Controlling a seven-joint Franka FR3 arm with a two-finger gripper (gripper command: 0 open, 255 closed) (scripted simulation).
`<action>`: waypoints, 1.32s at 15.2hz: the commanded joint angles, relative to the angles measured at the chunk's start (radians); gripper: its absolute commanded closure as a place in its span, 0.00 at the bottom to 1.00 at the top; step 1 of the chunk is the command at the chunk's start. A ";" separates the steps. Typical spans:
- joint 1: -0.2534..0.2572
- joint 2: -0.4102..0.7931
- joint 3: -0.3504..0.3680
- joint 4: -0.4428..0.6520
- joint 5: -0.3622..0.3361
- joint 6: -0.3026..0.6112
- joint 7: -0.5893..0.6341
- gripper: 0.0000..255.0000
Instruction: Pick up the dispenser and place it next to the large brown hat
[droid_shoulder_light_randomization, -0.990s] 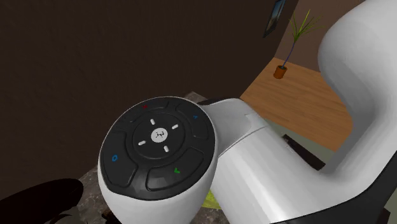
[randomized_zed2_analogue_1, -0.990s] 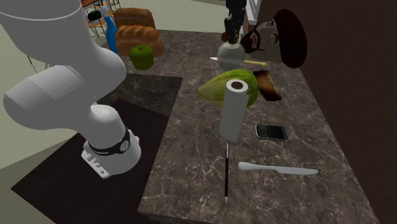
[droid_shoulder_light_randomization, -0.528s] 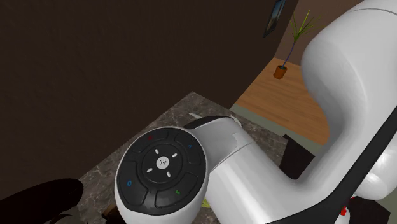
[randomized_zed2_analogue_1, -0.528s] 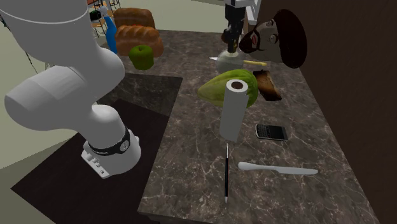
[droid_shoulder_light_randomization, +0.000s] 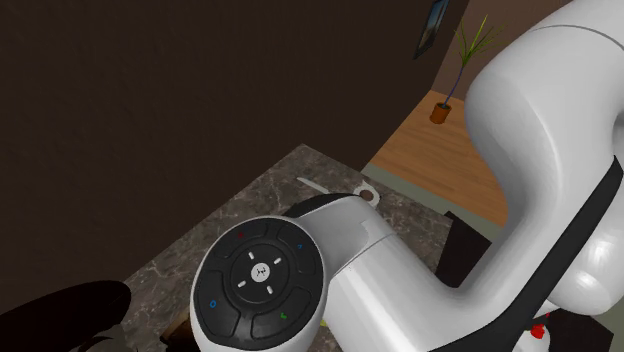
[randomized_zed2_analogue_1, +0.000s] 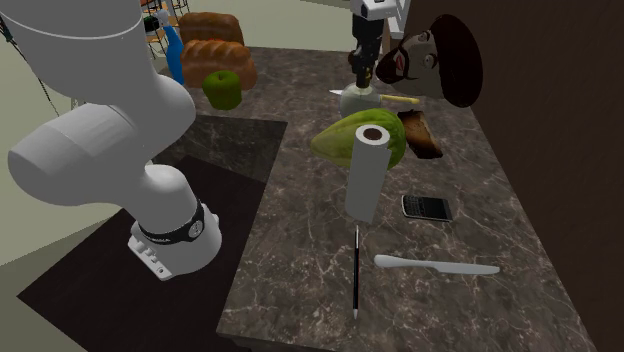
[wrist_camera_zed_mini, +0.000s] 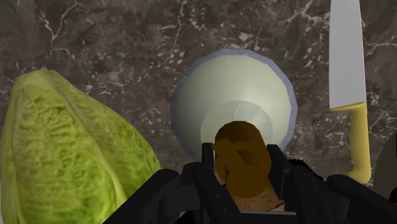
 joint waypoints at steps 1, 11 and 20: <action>0.000 0.000 0.000 0.000 0.000 0.000 0.000 1.00; -0.078 -0.054 0.092 0.042 0.072 -0.070 -0.045 0.00; -0.099 -0.067 0.116 0.055 0.088 -0.089 -0.055 0.00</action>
